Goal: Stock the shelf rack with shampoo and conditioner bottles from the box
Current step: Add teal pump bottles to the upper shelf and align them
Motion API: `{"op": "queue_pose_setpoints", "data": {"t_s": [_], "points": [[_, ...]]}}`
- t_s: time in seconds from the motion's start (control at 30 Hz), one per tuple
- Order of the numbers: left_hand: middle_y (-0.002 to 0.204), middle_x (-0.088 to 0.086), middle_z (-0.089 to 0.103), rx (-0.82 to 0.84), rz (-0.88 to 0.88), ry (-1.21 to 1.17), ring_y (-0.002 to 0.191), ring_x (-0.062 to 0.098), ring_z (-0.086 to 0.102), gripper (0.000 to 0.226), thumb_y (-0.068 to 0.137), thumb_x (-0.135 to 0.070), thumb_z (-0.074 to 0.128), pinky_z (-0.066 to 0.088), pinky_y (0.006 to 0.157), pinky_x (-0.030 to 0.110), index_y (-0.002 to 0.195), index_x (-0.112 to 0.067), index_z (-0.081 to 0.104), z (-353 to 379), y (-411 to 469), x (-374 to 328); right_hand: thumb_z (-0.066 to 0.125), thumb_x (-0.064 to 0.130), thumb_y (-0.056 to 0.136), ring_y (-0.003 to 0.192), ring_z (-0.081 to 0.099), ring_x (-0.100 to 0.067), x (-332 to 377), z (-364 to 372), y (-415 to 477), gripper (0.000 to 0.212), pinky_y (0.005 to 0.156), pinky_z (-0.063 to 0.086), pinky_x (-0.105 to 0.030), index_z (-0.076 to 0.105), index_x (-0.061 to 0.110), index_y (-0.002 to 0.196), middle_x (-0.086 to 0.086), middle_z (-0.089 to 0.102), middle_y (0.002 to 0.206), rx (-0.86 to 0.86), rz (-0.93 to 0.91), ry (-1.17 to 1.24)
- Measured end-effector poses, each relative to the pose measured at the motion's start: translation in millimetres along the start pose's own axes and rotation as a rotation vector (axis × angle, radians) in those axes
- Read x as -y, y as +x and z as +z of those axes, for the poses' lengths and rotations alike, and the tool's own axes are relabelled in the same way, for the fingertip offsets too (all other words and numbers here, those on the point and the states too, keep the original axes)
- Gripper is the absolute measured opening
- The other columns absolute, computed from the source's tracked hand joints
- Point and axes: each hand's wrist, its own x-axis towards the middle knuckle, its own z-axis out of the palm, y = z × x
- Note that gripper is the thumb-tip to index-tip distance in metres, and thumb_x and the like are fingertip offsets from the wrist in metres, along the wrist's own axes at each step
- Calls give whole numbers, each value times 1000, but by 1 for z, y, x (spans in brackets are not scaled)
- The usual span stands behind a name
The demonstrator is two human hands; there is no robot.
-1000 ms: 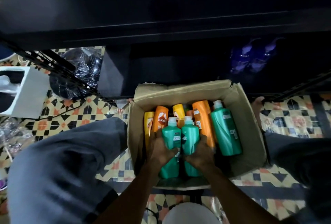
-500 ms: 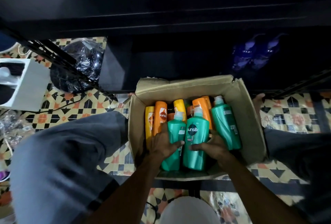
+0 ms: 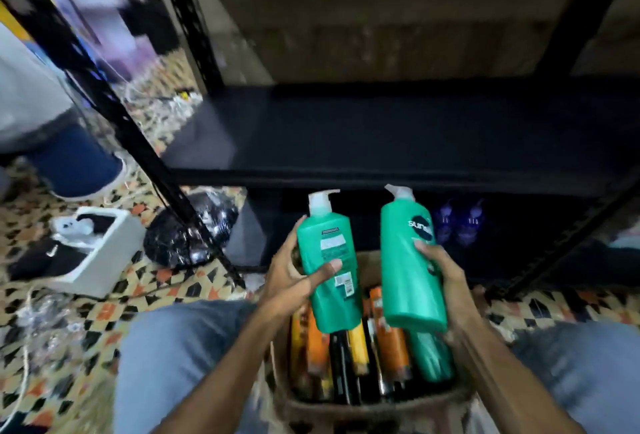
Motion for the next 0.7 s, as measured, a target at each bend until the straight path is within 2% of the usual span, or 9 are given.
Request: {"op": "queue_pose_setpoints", "data": {"t_s": [0.07,0.13,0.27,0.33,0.4,0.43,0.5,0.6,0.7], "points": [[128,5,70,-38,137,-91,114,19,70,81,80,-14,87,60,87,32,149,-19,45,-13,2,-62,73,37,75,62,68,-30,39,34,-26,42,58,59,-35,76,2,97,-20,71,85,87,-89,-22],[123,1,73,-105,327,-117,112,19,70,78,77,-27,85,59,86,30,145,-23,48,-29,-2,-139,77,36,74,62,69,-28,85,76,-59,34,57,59,-35,79,7,90,-19,72,86,194,-208,-63],[122,5,72,-229,652,-203,113,29,69,67,79,-36,77,58,93,42,140,-21,50,-60,6,-280,83,45,58,70,70,-30,174,155,-110,64,63,60,-39,74,7,109,-22,72,95,296,-608,-191],[124,4,70,-270,800,-211,114,27,68,63,87,-32,74,56,97,45,142,-19,48,-77,15,-346,85,38,62,69,71,-25,215,194,-133,52,59,59,-35,75,10,104,-16,74,90,262,-858,-196],[122,2,71,-285,895,-209,111,27,70,64,90,-29,72,59,93,47,146,-20,43,-90,24,-400,85,30,70,68,72,-18,248,227,-149,38,56,57,-30,74,13,102,-6,76,86,226,-1059,-202],[122,0,70,-301,944,-202,111,26,70,67,90,-30,72,60,91,47,148,-25,40,-98,31,-427,88,28,71,71,73,-16,265,245,-154,39,58,57,-28,73,13,104,-3,77,88,216,-1145,-205],[126,-2,68,-336,1006,-172,113,23,69,73,89,-35,74,60,90,48,151,-36,35,-111,48,-463,86,30,72,79,74,-17,291,273,-154,44,62,57,-28,70,15,110,-3,78,96,201,-1250,-198],[133,2,63,-357,1037,-139,117,21,67,81,88,-38,75,59,93,49,154,-44,27,-125,78,-497,86,36,72,83,75,-15,319,308,-139,40,65,58,-29,70,21,106,1,77,97,110,-1376,-209],[132,-3,61,-380,1024,-92,115,15,66,79,94,-29,72,61,90,36,155,-40,24,-134,108,-513,88,43,71,82,74,-11,337,332,-112,44,67,59,-31,68,25,105,7,76,94,-28,-1431,-244]]}}
